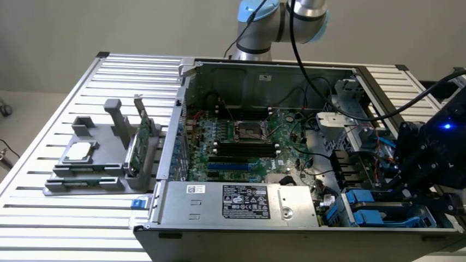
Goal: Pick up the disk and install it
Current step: 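Insert the first disk wire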
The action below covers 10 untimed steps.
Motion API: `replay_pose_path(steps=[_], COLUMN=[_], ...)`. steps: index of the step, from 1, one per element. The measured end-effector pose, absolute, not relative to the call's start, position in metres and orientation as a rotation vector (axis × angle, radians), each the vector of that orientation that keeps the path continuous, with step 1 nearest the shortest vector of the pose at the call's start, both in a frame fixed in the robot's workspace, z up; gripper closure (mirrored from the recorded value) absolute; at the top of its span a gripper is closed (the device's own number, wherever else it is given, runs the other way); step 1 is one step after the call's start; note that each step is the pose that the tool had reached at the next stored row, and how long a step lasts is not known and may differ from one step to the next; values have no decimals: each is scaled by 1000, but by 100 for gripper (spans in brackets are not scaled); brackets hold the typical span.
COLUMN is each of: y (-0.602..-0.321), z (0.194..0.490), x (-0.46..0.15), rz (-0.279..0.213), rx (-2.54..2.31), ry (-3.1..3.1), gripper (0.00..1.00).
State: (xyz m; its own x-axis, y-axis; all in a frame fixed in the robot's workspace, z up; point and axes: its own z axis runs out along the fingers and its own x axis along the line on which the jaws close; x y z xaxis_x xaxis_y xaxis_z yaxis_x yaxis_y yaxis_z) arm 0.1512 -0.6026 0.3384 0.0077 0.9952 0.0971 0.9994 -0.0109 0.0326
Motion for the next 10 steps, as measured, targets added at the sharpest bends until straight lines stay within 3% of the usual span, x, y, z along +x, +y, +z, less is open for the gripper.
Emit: replay_pose_path(steps=[10], y=[-602], z=[339], x=[150], rz=[-148], rx=[-2197], ry=[-2177], gripper=[83])
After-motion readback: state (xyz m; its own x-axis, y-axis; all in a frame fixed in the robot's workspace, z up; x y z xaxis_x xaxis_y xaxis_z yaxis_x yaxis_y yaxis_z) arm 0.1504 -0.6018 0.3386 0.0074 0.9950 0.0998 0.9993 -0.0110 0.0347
